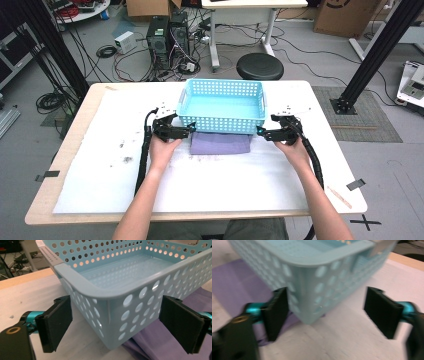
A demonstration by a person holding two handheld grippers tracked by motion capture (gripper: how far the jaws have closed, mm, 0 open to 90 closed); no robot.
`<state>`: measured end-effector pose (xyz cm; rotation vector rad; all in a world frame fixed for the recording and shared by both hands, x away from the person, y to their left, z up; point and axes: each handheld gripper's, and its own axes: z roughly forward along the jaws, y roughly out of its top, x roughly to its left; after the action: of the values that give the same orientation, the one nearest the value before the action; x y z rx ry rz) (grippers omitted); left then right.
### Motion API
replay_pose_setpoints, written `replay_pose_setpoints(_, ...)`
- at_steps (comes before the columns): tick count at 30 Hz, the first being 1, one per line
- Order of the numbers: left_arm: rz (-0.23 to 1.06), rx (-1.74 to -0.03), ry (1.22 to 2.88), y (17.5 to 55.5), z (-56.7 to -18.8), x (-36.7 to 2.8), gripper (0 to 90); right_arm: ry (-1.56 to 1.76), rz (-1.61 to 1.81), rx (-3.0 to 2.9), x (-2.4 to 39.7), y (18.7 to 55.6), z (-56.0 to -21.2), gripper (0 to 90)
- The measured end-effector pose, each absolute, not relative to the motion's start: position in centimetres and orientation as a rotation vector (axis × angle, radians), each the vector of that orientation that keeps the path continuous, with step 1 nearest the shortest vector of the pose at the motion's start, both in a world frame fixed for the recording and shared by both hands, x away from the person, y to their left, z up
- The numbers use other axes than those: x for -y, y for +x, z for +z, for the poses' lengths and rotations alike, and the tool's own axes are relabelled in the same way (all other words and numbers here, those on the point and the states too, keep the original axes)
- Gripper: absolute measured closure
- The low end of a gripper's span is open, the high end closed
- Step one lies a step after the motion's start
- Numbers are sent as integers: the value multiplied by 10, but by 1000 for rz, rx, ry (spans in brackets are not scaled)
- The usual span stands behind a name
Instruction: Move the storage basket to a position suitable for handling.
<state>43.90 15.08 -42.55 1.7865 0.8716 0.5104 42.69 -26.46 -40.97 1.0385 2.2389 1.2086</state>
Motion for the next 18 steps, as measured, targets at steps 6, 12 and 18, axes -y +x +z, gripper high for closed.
replay_pose_setpoints(6,503,-860,1824,444,-421,-142,230,940,1145,-2189,251,428,-407,455)
replay_pose_setpoints(12,481,-869,1805,455,-412,-143,246,987,1178,-2195,254,440,-400,456)
replay_pose_setpoints(18,484,-901,1734,463,-414,-145,248,1021,1172,-2184,250,452,-394,448)
